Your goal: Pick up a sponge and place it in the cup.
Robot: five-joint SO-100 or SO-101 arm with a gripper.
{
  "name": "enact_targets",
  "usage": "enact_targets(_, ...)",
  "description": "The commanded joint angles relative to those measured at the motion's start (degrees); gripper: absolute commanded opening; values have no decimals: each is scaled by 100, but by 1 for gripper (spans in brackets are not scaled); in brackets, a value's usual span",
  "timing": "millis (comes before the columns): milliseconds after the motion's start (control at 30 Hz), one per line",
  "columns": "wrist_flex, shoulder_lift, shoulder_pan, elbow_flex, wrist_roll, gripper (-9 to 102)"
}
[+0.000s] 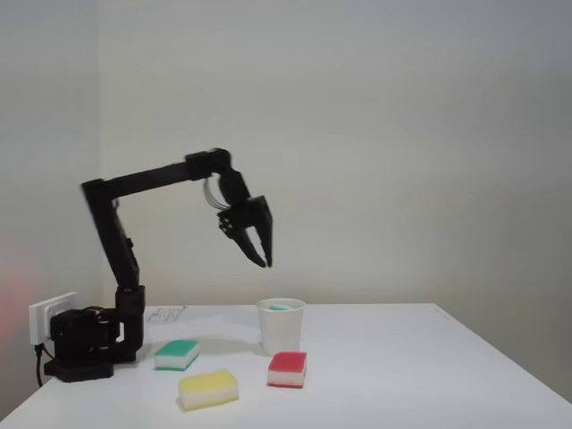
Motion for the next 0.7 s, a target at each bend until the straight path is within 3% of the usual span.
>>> enact_targets(0,-62,1257,88,905,-272,0)
enact_targets(233,-123,3656,598,3032,-958,0)
enact_targets(667,-132,6003,1582,5546,-1529,0)
